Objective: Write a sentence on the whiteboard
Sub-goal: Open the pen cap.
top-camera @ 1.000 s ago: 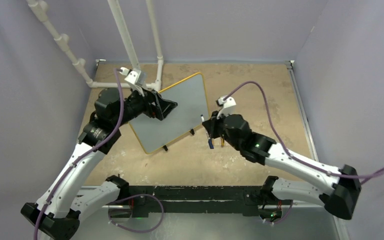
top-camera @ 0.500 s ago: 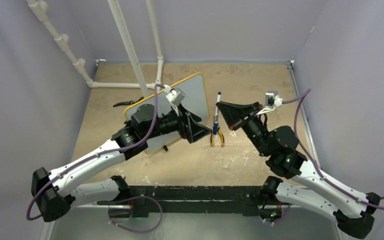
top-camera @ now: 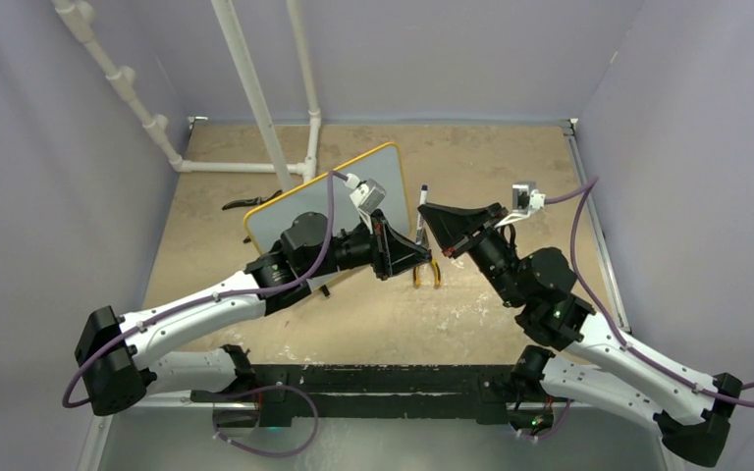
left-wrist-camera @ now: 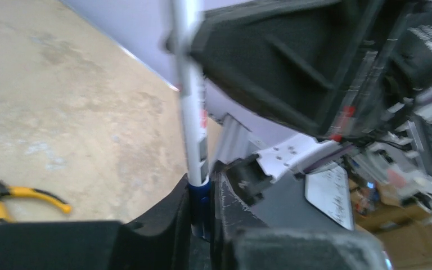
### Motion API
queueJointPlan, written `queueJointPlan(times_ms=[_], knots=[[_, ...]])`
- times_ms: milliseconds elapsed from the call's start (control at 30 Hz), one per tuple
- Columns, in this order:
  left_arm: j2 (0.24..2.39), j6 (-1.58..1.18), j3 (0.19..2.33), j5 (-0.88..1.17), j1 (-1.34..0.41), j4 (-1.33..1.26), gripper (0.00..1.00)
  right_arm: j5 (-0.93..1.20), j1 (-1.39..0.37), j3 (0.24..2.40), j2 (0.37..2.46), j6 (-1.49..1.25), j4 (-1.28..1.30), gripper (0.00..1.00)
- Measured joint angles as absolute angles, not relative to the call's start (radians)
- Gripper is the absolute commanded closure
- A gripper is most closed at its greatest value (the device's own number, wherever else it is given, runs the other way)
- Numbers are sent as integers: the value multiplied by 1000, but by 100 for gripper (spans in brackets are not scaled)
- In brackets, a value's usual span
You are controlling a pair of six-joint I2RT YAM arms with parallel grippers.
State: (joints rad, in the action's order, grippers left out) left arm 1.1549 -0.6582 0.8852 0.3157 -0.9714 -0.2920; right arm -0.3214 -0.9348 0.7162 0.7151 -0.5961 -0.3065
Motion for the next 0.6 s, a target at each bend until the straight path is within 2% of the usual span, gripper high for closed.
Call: queueJointPlan(times_ms=[67,100,167,200,233,300,367,433,600], knots=[[1158,-666,885,299,-970,-286,100,-319,-935,717,711,-595,-309,100],[1159,-664,885,297,-970,-286,100,-319,-935,717,709,-595,-305,90],[1159,-658,885,284,-971,-272,100,-319,-935,717,707,-596,-289,54],[1159,-646,885,281,-972,-259,100,-320,-935,717,706,-603,-279,41],[1158,-630,886,274,-972,-236,100,-320,-935,719,705,-606,-260,30],[1155,-578,889,256,-972,-165,100,-323,-935,731,703,-603,-203,16],[1152,-514,900,247,-972,-74,100,-321,-935,759,699,-592,-117,6],[1148,-439,912,247,-971,22,100,-314,-935,789,693,-575,-37,2],[1145,-254,916,289,-972,233,100,-212,-935,886,688,-514,160,5]])
